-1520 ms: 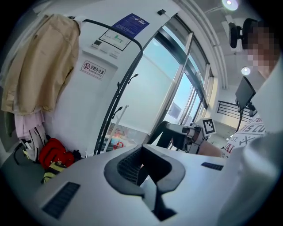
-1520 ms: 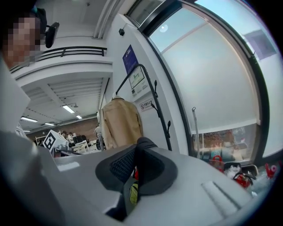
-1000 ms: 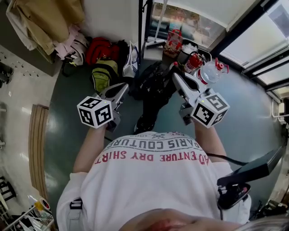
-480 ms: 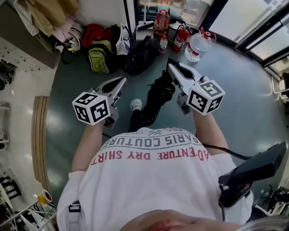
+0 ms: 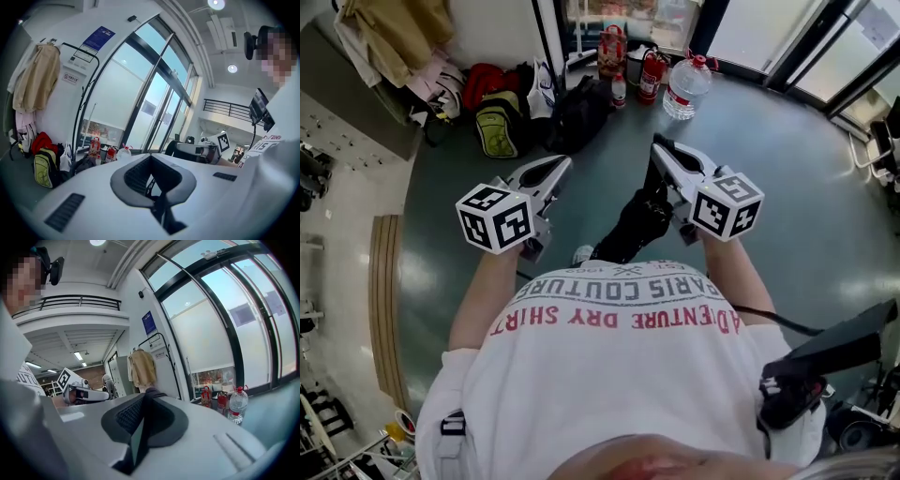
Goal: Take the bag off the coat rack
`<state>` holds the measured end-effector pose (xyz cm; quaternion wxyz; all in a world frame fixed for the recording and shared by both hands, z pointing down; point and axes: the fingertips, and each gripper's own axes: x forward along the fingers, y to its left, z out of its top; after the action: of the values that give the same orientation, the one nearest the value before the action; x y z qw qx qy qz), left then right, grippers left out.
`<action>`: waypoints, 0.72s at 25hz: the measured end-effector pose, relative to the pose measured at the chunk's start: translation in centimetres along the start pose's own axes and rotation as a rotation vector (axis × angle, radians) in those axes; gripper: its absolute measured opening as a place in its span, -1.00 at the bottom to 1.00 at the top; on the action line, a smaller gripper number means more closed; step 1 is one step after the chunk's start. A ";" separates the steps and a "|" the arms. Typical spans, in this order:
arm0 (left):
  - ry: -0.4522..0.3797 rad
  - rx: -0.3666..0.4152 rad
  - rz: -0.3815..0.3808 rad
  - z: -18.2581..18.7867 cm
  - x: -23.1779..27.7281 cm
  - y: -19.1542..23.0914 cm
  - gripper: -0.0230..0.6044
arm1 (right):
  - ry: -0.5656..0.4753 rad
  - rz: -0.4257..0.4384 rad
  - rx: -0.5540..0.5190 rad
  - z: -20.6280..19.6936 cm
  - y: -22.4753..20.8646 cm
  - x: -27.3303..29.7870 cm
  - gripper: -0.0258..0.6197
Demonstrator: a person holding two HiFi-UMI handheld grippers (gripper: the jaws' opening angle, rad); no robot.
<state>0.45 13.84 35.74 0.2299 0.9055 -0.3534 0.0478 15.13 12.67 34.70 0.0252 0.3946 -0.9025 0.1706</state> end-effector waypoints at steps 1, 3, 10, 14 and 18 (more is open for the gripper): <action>-0.002 0.006 -0.013 -0.1 0.0 -0.7 -0.92 | -0.008 -0.007 -0.002 0.0 0.3 -0.9 -0.89; -0.010 0.016 -0.034 0.3 -0.1 -2.3 -0.92 | -0.024 -0.016 0.008 0.3 0.8 -2.7 -0.89; -0.027 0.056 -0.065 0.9 -1.3 -5.9 -0.92 | -0.058 -0.018 0.024 0.9 2.5 -5.5 -0.89; -0.041 0.064 -0.059 1.1 -1.9 -6.5 -0.92 | -0.071 -0.018 0.024 1.4 2.6 -5.7 -0.89; -0.042 0.063 -0.046 1.9 -2.4 -6.0 -0.92 | -0.070 -0.011 0.025 2.3 2.7 -4.7 -0.89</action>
<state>2.45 18.37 31.17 0.1951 0.9210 -0.3355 0.0346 16.62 16.85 30.90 -0.0103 0.4057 -0.8984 0.1679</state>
